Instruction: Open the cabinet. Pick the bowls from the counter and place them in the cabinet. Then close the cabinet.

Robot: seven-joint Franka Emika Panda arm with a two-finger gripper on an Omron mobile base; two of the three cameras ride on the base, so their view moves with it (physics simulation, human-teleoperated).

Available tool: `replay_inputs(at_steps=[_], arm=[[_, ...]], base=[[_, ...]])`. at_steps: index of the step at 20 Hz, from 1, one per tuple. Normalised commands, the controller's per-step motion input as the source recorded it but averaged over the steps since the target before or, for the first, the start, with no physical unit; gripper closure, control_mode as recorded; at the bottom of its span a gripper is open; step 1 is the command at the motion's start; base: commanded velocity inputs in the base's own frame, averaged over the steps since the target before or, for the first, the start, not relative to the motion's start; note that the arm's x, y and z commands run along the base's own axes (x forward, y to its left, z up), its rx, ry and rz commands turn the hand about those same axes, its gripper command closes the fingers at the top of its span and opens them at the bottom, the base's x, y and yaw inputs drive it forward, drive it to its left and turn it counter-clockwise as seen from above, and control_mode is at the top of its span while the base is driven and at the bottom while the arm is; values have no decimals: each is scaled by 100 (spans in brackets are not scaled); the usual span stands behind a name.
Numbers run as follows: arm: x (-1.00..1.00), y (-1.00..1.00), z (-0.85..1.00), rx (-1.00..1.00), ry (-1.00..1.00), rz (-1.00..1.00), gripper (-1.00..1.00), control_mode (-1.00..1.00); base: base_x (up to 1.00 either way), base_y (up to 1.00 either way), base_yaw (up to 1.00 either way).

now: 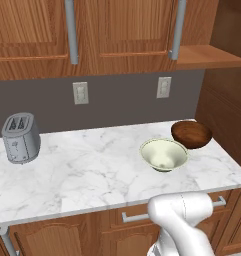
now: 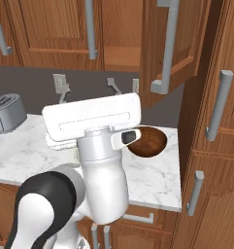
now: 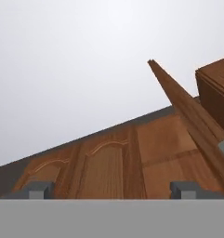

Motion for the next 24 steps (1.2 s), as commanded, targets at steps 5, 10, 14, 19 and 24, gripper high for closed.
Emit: replay_inputs(at_steps=[5,10,14,19,24], arm=[[1,69,0,-8,1,-18,-100,-100],[4,10,-1,4,7,-21,-100,-100],[3,0,-10,15,14,-26,-100,-100],[17,0,-12,14,15,-25,-100,-100],[20,-12,-5,11,11,-17,-100,-100]], base=[[0,0,0],[0,0,0],[0,0,0],[0,0,0],[0,0,0]])
